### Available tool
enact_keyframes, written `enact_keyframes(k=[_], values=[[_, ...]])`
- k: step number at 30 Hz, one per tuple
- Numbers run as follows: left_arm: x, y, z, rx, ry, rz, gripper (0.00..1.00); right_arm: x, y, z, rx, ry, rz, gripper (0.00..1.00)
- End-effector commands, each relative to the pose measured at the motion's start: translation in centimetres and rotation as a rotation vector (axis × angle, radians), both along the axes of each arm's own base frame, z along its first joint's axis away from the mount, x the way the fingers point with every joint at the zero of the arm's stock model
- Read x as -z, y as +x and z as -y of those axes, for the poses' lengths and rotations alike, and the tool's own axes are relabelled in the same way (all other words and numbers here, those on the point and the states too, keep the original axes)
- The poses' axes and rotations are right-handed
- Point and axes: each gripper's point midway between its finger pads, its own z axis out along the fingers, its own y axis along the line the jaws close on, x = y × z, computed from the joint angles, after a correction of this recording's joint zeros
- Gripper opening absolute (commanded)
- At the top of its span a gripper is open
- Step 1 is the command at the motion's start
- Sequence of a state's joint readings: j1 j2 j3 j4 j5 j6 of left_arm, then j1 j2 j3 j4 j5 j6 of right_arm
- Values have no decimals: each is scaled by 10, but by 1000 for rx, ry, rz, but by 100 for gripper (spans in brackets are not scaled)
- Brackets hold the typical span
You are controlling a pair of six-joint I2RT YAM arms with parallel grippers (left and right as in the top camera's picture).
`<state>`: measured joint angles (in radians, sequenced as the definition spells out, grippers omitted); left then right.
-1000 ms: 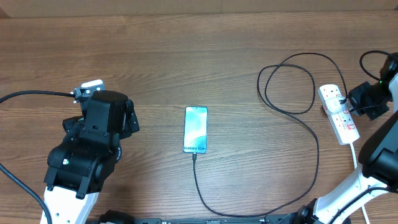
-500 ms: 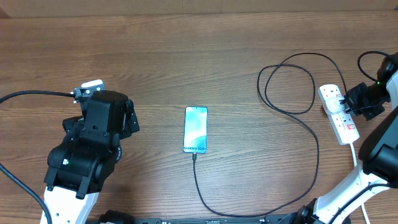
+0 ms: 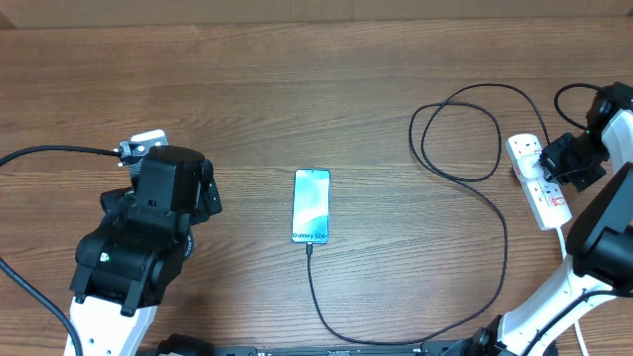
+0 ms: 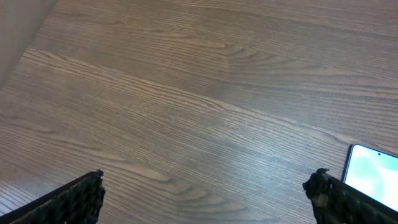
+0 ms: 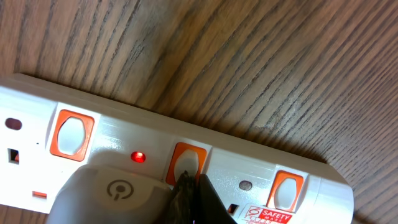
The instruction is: Plug charger to phone and switch on socket
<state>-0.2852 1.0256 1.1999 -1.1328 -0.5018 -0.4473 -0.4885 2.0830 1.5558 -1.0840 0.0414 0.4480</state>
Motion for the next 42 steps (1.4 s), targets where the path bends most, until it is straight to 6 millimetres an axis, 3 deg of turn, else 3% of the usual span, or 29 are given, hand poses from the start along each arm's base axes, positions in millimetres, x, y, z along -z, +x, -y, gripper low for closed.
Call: enact_keyframes(k=[1, 9, 14, 17, 24, 29, 31, 36, 39, 42], values=[[0, 0, 0, -17, -17, 6, 99, 20, 5, -32, -48, 92, -3, 4], [-6, -2, -1, -20, -30, 39, 100, -6, -16, -30, -29, 77, -73, 4], [-24, -15, -5, -13, -48, 115, 100, -51, -20, -29, -5, 29, 0, 4], [-39, -29, -9, -3, -58, 178, 99, -91, -20, -33, -8, -11, 88, 4], [-68, -64, -19, -1, -104, 339, 99, -225, -19, -61, -74, -140, 519, 4], [-68, -85, -25, -3, -109, 352, 100, -358, -24, -98, -136, -173, 1050, 4], [-65, -87, -25, -3, -104, 336, 99, -421, -36, -109, -131, -209, 1285, 6], [-61, -89, -26, -4, -100, 320, 99, -546, -87, -130, -130, -319, 1759, 11], [-61, -89, -26, -4, -100, 320, 100, -591, -112, -141, -175, -400, 1941, 19], [-61, -89, -26, -4, -100, 320, 100, -614, -125, -146, -201, -446, 2037, 32]])
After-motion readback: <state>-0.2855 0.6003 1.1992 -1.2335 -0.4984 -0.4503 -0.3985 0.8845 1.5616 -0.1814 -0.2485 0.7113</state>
